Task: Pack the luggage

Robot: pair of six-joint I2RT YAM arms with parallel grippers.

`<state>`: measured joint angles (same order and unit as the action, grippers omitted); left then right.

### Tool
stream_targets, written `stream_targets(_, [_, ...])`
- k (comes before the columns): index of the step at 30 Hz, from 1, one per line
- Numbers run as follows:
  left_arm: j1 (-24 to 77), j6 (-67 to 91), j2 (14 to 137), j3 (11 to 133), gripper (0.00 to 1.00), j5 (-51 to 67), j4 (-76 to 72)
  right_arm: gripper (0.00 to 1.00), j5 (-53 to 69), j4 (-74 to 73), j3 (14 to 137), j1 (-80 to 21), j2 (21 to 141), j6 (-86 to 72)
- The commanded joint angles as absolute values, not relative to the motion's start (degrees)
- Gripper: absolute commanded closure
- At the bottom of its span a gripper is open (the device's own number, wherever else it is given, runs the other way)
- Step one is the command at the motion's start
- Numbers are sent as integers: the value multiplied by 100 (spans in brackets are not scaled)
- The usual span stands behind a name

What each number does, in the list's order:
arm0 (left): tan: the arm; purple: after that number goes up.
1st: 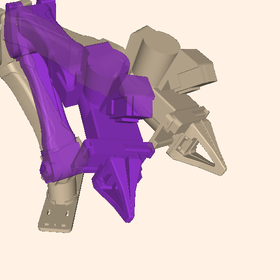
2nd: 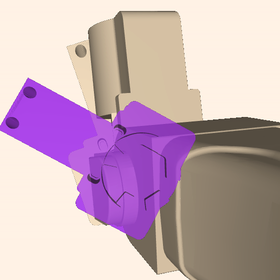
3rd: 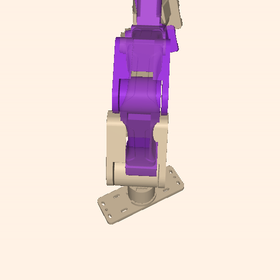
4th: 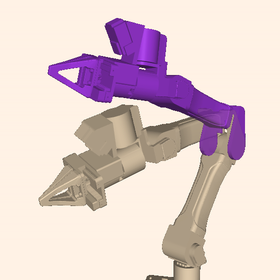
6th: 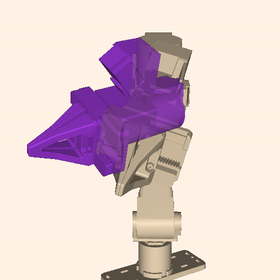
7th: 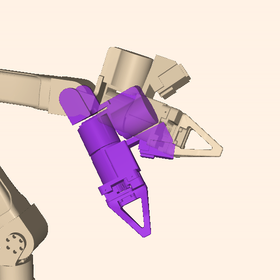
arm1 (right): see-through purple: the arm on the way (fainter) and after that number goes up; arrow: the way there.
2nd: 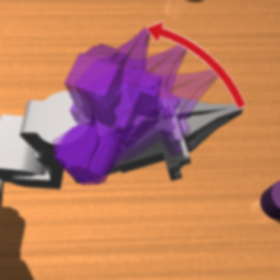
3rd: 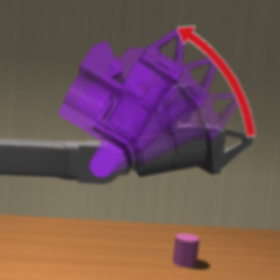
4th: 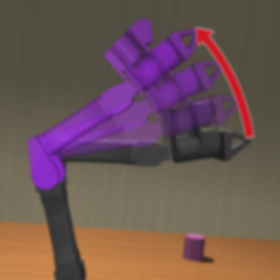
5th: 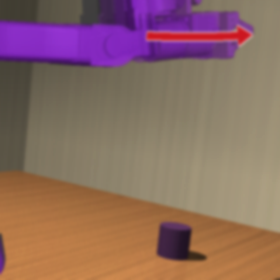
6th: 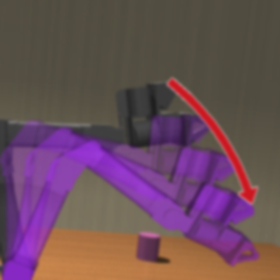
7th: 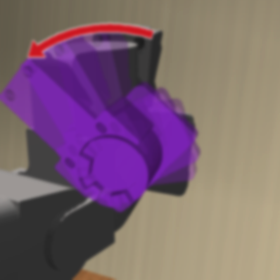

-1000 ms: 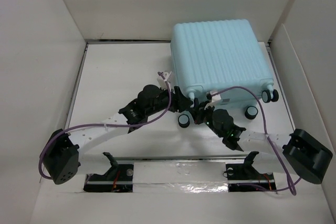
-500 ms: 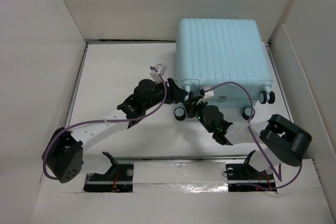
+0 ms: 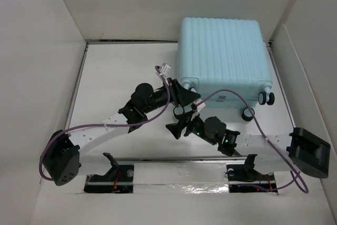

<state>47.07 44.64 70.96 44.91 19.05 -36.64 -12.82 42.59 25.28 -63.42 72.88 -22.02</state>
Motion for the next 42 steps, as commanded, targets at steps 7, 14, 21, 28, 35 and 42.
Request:
stream_targets(7, [4280,4228,6031,3631,57,1461,-3446,9,-1985,1699,2118,-6486,4810,-2083])
stream_targets(14, [3956,4052,5387,2814,66,895,-3102,65,-2032,1038,2548,-5882,4095,-1512])
stream_targets(21, [3850,3938,6195,3067,70,1318,-3559,87,-1424,1116,2997,-5248,4543,-1196])
stream_targets(28, [3850,4051,7057,3436,73,1819,-4296,20,-994,1283,3374,-4765,4869,-958])
stream_targets(35, [3850,4218,7654,3656,74,2205,-4876,5,-493,1485,3761,-4465,5378,-818])
stream_targets(42, [3928,4359,8015,3691,75,2452,-5466,1,-176,1669,4087,-4334,6029,-835])
